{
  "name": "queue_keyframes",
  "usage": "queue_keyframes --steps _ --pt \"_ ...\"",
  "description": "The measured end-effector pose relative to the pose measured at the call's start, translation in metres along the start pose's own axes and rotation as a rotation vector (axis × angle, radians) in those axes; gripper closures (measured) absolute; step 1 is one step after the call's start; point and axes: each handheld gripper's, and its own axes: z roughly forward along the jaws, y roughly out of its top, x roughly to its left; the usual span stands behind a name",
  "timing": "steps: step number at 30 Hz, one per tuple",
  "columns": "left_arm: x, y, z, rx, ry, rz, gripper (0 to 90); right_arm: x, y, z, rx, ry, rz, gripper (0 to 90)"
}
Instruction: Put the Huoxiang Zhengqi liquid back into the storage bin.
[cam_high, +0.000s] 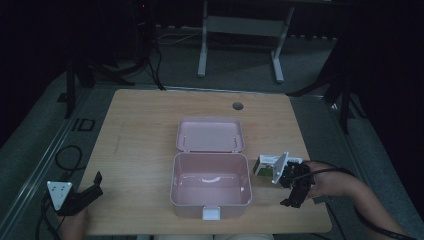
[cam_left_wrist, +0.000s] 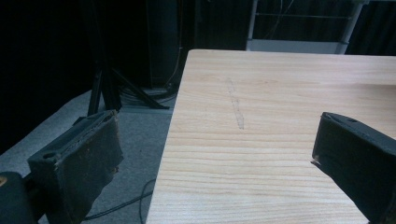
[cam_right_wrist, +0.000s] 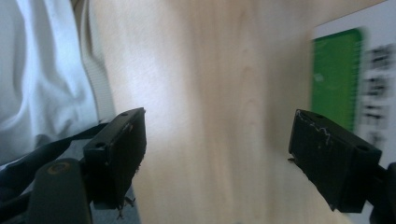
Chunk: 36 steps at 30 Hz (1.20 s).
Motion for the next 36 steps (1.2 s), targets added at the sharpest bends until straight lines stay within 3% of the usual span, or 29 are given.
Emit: queue_keyframes --steps 5,8,12,20,24,26,36 --pt "0.0 0.0 0.0 0.001 -0.003 -0.001 1.6 -0.01 0.002 -0.012 -0.001 -0.044 -0.004 20.7" --pt "0.0 0.0 0.0 0.004 -0.004 0.003 1.6 -0.022 0.002 -0.023 -0.01 -0.091 -0.01 23.8" --pt "0.0 0.0 0.001 0.006 -0.004 0.006 1.7 -0.034 0.001 -0.029 -0.021 -0.118 -0.021 27.1" --pt "-0.001 0.0 0.001 0.01 -0.006 0.011 1.6 -0.057 0.002 -0.03 0.023 -0.123 -0.021 30.4" --pt "-0.001 0.0 0.001 0.011 -0.01 0.012 1.7 -0.068 0.003 -0.027 0.059 -0.104 -0.021 35.4" --pt "-0.001 0.0 0.001 0.014 -0.012 0.015 1.6 -0.073 0.004 -0.024 0.072 -0.118 -0.023 38.0" --pt "-0.002 0.0 0.002 0.018 -0.014 0.022 1.7 -0.092 0.008 0.005 0.121 -0.075 -0.008 46.0"
